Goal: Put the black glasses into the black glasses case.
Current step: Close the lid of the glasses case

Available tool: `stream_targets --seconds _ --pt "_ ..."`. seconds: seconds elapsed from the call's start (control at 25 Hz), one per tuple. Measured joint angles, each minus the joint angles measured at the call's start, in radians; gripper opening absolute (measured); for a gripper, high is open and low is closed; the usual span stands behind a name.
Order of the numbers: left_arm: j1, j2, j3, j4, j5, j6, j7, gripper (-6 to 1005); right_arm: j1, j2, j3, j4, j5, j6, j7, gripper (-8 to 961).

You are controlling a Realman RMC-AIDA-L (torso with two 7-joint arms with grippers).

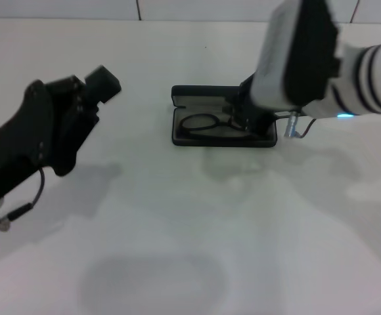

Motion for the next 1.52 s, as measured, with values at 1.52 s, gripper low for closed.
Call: stream_targets --seconds 1.52 --pt "-0.565 -0.038 -0.024 0.165 0.818 -1.075 -0.613 183 -0.336 -0.012 1.204 0.754 0.749 -0.945 -0.801 170"
